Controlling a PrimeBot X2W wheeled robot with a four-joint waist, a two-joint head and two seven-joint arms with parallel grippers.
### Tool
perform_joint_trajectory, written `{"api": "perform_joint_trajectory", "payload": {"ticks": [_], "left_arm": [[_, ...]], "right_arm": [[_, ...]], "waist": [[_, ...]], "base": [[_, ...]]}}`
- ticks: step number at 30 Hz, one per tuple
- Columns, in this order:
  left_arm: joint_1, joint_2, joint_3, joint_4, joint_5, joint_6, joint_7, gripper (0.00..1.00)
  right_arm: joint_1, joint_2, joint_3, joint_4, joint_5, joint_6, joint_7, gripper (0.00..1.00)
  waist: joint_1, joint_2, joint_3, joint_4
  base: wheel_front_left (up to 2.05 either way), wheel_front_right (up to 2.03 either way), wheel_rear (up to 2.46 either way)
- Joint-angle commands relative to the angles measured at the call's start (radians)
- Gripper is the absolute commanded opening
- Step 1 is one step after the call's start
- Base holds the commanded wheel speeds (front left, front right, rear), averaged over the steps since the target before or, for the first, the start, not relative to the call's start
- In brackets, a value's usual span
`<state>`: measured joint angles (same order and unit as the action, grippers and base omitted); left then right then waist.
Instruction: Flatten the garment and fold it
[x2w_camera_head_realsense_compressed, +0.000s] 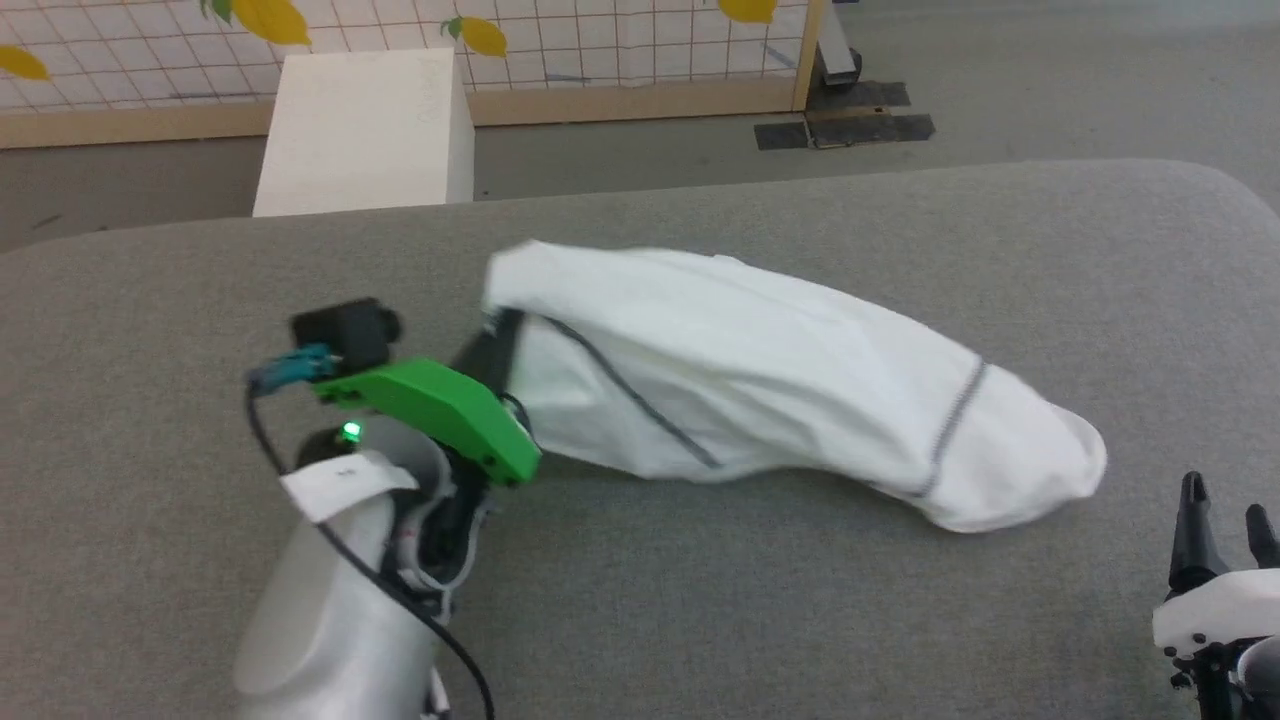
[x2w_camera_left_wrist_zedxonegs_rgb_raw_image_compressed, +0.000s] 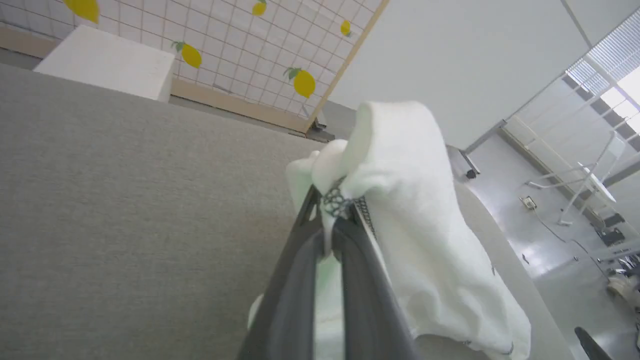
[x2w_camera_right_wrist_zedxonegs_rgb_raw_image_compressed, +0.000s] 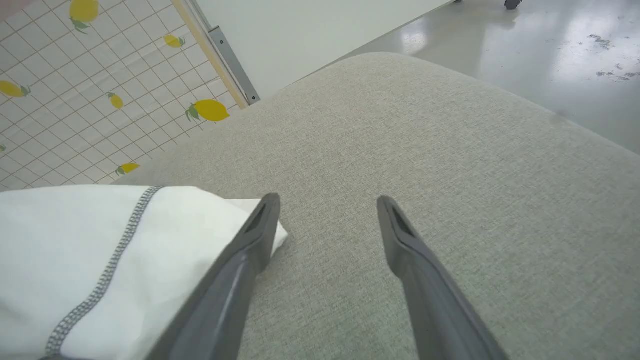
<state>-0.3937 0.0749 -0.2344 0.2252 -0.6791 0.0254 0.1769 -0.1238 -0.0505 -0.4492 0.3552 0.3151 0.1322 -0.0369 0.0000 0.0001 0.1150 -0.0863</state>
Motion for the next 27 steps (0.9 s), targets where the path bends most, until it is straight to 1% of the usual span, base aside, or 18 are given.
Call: {"api": "perform_joint_trajectory", "payload": {"ticks": [1, 2, 4, 5, 7, 8, 9, 10, 11, 13, 14, 16, 17, 19, 20, 23, 24, 27], "left_arm": [[-0.018, 0.031, 0.037, -0.019, 0.013, 0.023, -0.03, 0.0], [-0.017, 0.048, 0.058, -0.031, 0.021, 0.039, -0.044, 0.0], [-0.001, 0.094, 0.096, -0.05, 0.053, 0.086, -0.056, 0.0], [0.016, 0.118, 0.114, -0.057, 0.071, 0.117, -0.053, 0.0], [0.061, 0.139, 0.142, -0.054, 0.077, 0.171, -0.027, 0.0], [0.092, 0.143, 0.147, -0.04, 0.074, 0.196, 0.004, 0.0], [0.116, 0.136, 0.149, -0.026, 0.056, 0.205, 0.033, 0.0], [0.146, 0.127, 0.149, -0.002, 0.037, 0.216, 0.07, 0.26], [0.166, 0.128, 0.141, 0.019, 0.032, 0.219, 0.096, 1.0], [0.195, 0.11, 0.139, 0.051, 0.003, 0.214, 0.124, 1.0], [0.203, 0.104, 0.142, 0.057, -0.007, 0.207, 0.117, 1.0], [0.207, 0.083, 0.168, 0.042, -0.038, 0.182, 0.07, 1.0], [0.208, 0.084, 0.175, 0.029, -0.038, 0.168, 0.038, 1.0], [0.209, 0.093, 0.204, -0.015, -0.021, 0.137, -0.075, 1.0], [0.215, 0.108, 0.215, -0.04, 0.008, 0.123, -0.149, 1.0], [0.246, 0.137, 0.234, -0.083, 0.092, 0.111, -0.336, 1.0], [0.262, 0.14, 0.235, -0.095, 0.121, 0.114, -0.382, 1.0], [0.308, 0.136, 0.233, -0.12, 0.19, 0.12, -0.427, 1.0]], "right_arm": [[-0.003, 0.0, 0.009, 0.004, -0.004, -0.002, -0.007, 1.0], [-0.004, 0.0, 0.013, 0.006, -0.005, -0.002, -0.007, 1.0], [-0.005, 0.0, 0.024, 0.008, -0.005, -0.002, -0.006, 1.0], [-0.006, 0.0, 0.032, 0.009, -0.005, -0.002, -0.005, 1.0], [-0.008, 0.0, 0.043, 0.012, -0.004, -0.002, -0.006, 1.0], [-0.007, 0.0, 0.05, 0.015, -0.002, -0.002, -0.006, 1.0], [-0.007, 0.0, 0.055, 0.018, 0.0, -0.002, -0.007, 1.0], [-0.006, 0.0, 0.062, 0.022, 0.003, -0.002, -0.007, 1.0], [-0.005, 0.0, 0.068, 0.025, 0.004, -0.002, -0.007, 1.0], [-0.002, 0.0, 0.076, 0.032, 0.005, -0.002, -0.009, 1.0], [0.0, 0.0, 0.079, 0.034, 0.004, -0.002, -0.01, 1.0], [0.005, 0.0, 0.081, 0.036, 0.005, -0.002, -0.012, 1.0], [0.007, 0.0, 0.081, 0.035, 0.003, -0.002, -0.012, 1.0], [0.009, 0.0, 0.084, 0.03, 0.0, -0.002, -0.011, 1.0], [0.01, 0.0, 0.089, 0.026, -0.003, -0.002, -0.008, 1.0], [0.009, 0.0, 0.12, 0.009, -0.01, -0.002, 0.008, 1.0], [0.008, 0.0, 0.139, 0.002, -0.015, -0.002, 0.019, 1.0], [0.002, 0.0, 0.215, -0.017, -0.023, -0.002, 0.075, 1.0]], "waist": [[0.0, -0.0001, -0.018, 0.026], [0.0, -0.0001, -0.02, 0.033], [0.0, -0.0001, -0.025, 0.047], [0.0, -0.0001, -0.026, 0.053], [0.0, -0.0001, -0.027, 0.064], [0.0, -0.0001, -0.028, 0.069], [0.0, -0.0001, -0.029, 0.073], [0.0, -0.0001, -0.03, 0.077], [0.0, -0.0001, -0.031, 0.08], [0.0, -0.0001, -0.033, 0.088], [0.0, -0.0001, -0.035, 0.092], [0.0, -0.0001, -0.04, 0.103], [0.0, -0.0001, -0.041, 0.108], [0.0, -0.0001, -0.042, 0.117], [0.0, -0.0001, -0.043, 0.121], [0.0, -0.0001, -0.04, 0.133], [0.0, -0.0001, -0.039, 0.137], [0.0, -0.0001, -0.036, 0.146]], "base": [[0.0, 0.0, 0.0], [0.0, 0.0, 0.0], [0.0, 0.0, 0.0], [0.0, 0.0, 0.0], [0.0, 0.0, 0.0], [0.0, 0.0, 0.0], [0.0, 0.0, 0.0], [0.0, 0.0, 0.0], [0.0, 0.0, 0.0], [0.0, 0.0, 0.0], [0.0, 0.0, 0.0], [0.0, 0.0, 0.0], [0.0, 0.0, 0.0], [0.0, 0.0, 0.0], [0.0, 0.0, 0.0], [0.0, 0.0, 0.0], [0.0, 0.0, 0.0], [0.0, 0.0, 0.0]]}}
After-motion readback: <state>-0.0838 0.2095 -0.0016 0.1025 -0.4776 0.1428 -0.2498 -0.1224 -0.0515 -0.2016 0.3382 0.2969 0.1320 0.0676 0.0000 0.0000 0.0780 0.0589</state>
